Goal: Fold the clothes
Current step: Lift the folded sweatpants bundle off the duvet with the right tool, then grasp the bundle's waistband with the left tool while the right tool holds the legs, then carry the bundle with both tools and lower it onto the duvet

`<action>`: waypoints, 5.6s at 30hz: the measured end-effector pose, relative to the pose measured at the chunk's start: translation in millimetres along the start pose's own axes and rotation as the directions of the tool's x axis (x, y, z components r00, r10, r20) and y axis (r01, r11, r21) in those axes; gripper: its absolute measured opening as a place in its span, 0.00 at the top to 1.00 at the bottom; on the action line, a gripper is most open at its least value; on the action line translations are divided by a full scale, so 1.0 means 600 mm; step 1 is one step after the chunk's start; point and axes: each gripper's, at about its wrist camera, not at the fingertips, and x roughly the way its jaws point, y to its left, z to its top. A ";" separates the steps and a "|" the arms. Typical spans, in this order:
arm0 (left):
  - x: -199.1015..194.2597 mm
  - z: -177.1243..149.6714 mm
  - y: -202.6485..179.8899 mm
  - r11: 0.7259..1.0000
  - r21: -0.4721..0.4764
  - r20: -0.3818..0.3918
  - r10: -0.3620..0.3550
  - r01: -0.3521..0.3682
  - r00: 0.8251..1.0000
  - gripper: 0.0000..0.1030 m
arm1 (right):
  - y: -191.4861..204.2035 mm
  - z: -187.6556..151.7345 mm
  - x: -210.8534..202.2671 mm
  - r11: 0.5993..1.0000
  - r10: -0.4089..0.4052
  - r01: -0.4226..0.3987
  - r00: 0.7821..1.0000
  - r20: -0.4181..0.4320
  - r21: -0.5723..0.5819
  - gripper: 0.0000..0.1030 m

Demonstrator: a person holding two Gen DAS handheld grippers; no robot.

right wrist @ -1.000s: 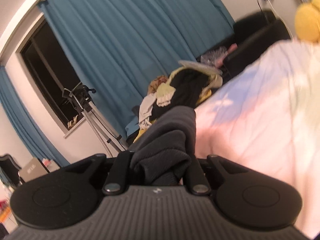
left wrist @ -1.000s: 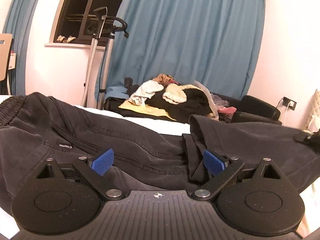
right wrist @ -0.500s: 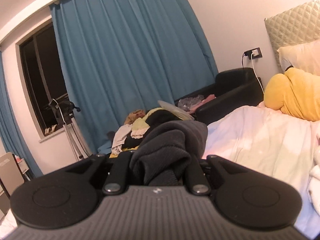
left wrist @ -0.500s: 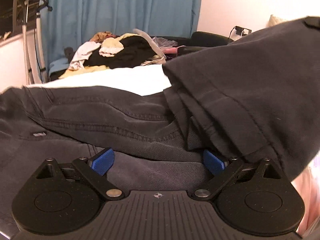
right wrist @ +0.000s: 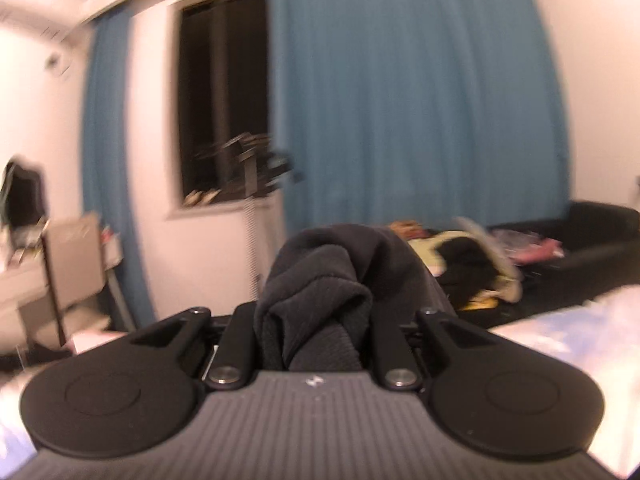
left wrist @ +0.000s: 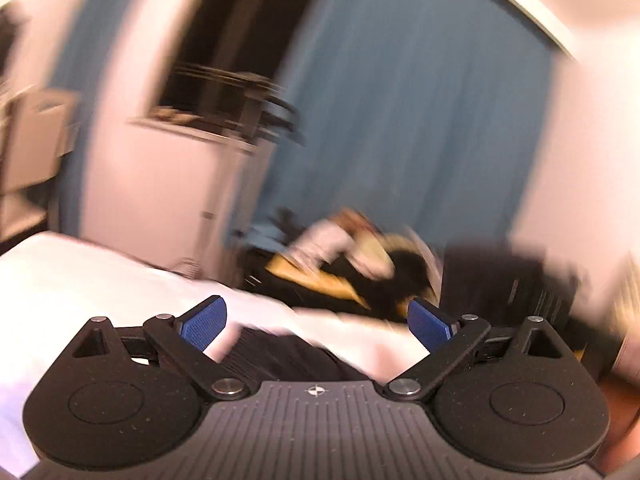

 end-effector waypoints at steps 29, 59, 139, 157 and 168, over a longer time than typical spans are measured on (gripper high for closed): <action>0.045 -0.048 0.099 0.987 -0.152 0.070 -0.039 0.049 0.997 0.05 | 0.066 -0.142 -0.063 0.819 0.319 -0.450 0.873 -0.368 -0.356 0.34; 0.184 -0.162 0.073 0.882 -0.469 -0.269 -0.097 -0.042 0.958 0.17 | -0.129 -0.141 -0.098 0.938 0.313 -0.335 0.929 -0.197 -0.087 0.89; 0.119 -0.173 0.116 0.891 -0.417 -0.280 0.059 -0.177 0.958 0.55 | -0.236 -0.241 0.030 0.802 0.415 -0.214 0.871 -0.262 0.558 0.73; 0.061 -0.110 -0.224 0.919 -0.370 -0.169 -0.207 0.133 0.964 0.56 | -0.453 0.031 -0.192 0.902 0.190 -0.170 0.982 -0.012 0.397 0.80; 0.179 -0.341 -0.532 0.897 -0.269 -0.336 -0.429 0.351 0.839 0.55 | -0.767 -0.049 -0.327 0.885 -0.093 0.127 0.991 -0.097 0.447 0.80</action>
